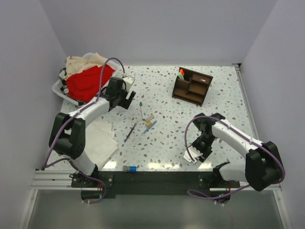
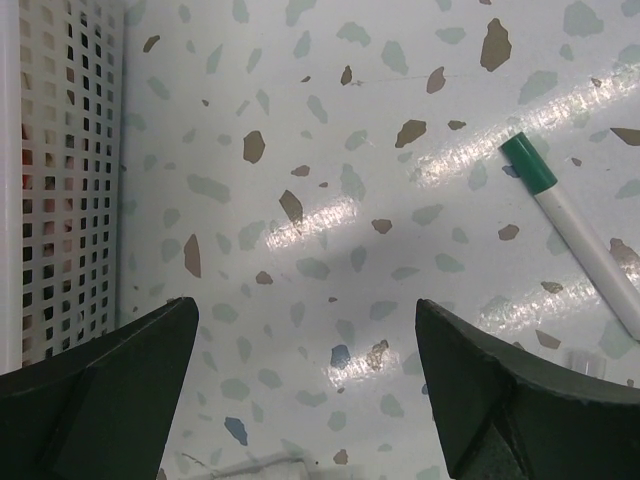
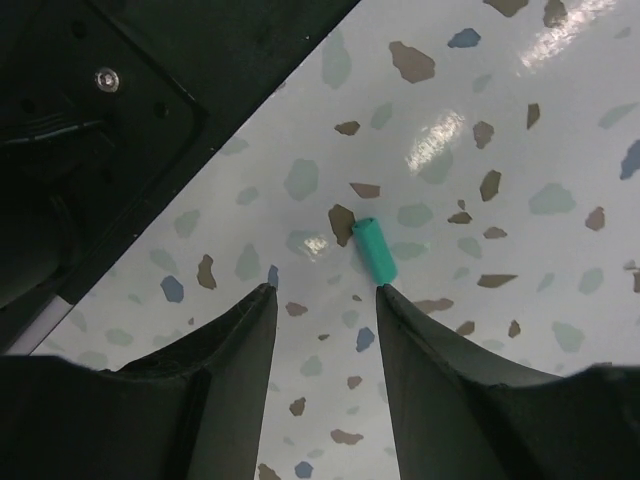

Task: Sort the stationery into containers
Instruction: Pick up the pen from the center of the board.

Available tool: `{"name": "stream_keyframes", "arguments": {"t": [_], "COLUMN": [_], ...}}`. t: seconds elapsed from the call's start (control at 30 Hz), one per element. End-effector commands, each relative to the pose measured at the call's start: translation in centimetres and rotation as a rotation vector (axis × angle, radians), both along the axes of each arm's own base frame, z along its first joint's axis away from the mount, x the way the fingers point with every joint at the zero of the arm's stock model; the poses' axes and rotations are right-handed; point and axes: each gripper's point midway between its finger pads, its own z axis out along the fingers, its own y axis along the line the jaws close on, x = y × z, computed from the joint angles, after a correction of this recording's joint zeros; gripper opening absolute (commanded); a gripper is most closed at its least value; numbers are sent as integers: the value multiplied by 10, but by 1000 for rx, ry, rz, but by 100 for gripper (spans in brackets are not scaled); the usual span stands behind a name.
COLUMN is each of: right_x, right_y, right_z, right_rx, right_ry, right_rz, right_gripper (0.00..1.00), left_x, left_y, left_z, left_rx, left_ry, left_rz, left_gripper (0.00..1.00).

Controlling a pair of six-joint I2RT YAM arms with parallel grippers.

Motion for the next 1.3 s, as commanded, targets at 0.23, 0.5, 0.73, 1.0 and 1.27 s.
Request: {"name": "stream_keyframes", "arguments": {"t": [0.23,0.5,0.73,1.0,1.27], "right_x": [34,36,38,29,50], "right_y": [27,31,31,23,26], "right_z": [-21,-32,-40,-54,-42], "right_rx": [134,122,95,43,1], "right_ry": [-207,-201,-195,-184,-244], "right_rz": [403,421,438,455,347], "right_gripper": [45,44,37,24,0], "left_x": [2,5,5,6,8], "left_y": [3,2,4,4,3], "left_z": [16,14,11,9,8], "left_rx": [-15,-12,-4,-2,-16], "left_ry": [-67,-58,-51,-48,-46], "left_rz": [11,13,17,19,18], "left_gripper": [95,95,96,96,96]}}
